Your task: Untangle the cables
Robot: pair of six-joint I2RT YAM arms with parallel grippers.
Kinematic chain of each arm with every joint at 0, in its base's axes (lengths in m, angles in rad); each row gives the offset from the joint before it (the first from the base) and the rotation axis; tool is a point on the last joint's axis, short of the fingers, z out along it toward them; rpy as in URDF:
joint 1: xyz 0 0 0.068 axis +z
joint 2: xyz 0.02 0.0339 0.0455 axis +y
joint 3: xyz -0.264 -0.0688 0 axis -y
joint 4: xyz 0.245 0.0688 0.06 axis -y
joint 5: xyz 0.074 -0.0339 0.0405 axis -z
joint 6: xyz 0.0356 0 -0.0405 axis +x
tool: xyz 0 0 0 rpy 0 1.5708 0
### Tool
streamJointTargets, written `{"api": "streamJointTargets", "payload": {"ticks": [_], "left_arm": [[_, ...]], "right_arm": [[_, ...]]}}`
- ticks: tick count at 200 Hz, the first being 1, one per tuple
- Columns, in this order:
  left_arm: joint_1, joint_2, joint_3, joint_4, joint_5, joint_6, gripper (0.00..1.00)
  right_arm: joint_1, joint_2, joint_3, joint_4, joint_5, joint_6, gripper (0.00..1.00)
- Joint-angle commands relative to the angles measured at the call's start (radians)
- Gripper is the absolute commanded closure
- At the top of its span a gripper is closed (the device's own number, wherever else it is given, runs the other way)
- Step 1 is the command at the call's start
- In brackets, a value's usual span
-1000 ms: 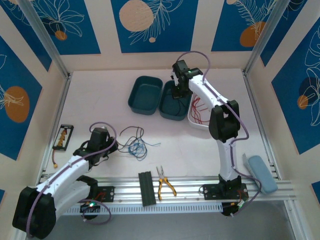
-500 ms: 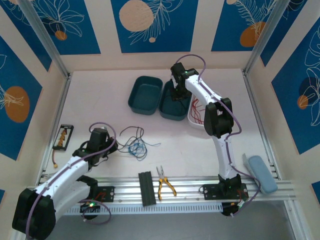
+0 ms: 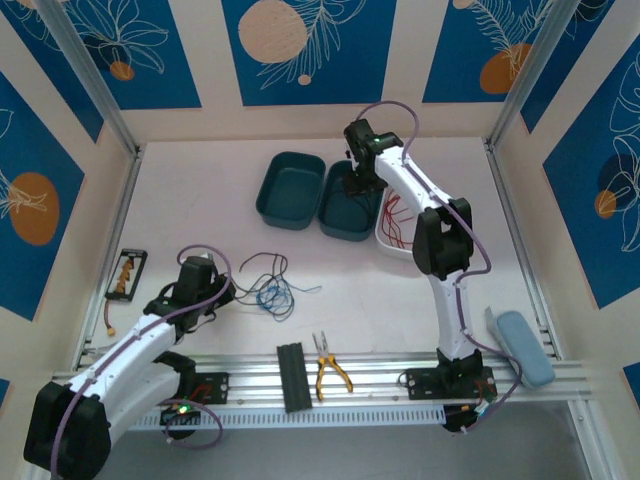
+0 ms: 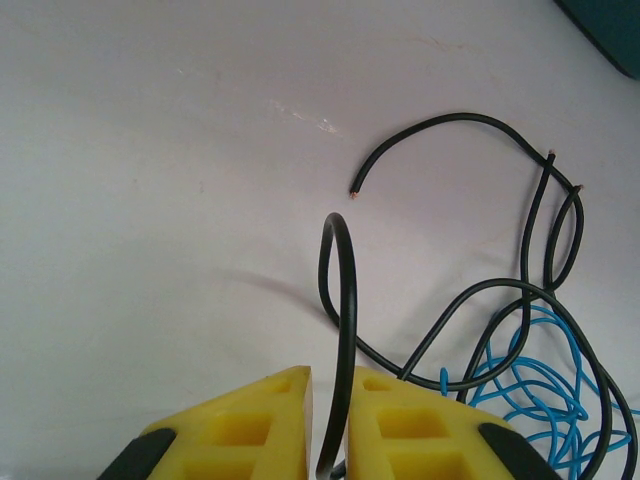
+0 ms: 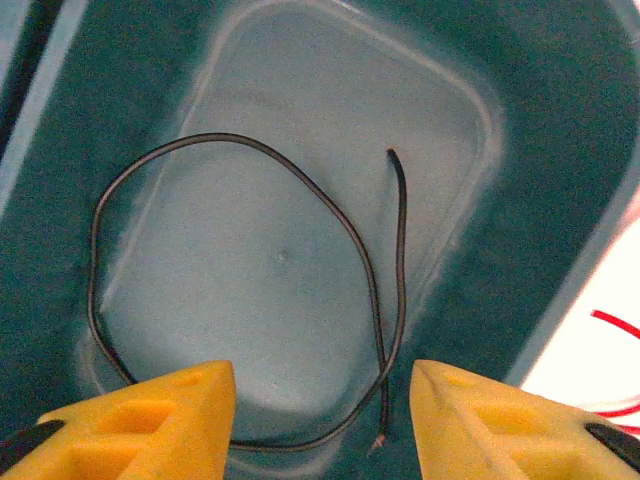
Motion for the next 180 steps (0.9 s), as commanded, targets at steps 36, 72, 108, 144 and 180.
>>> {"api": "streamJointTargets", "payload": {"ticks": [36, 72, 108, 144, 180], "left_arm": [[0.015, -0.018, 0.036, -0.021, 0.052, 0.037, 0.87], [0.015, -0.031, 0.06, 0.017, 0.1, 0.075, 0.93], [0.014, -0.076, 0.105, 0.054, 0.135, 0.204, 0.93], [0.014, -0.126, 0.16, 0.099, 0.165, 0.333, 0.92], [0.014, -0.115, 0.221, 0.157, 0.232, 0.403, 0.93]], "right_arm": [[0.125, -0.285, -0.211, 0.094, -0.004, 0.087, 0.36], [0.25, -0.432, -0.422, 0.239, -0.084, 0.148, 0.3], [0.361, -0.546, -0.601, 0.397, -0.114, 0.148, 0.19], [0.4, -0.66, -0.774, 0.573, -0.188, 0.148, 0.16], [0.396, -0.721, -0.867, 0.671, -0.278, 0.171, 0.18]]}}
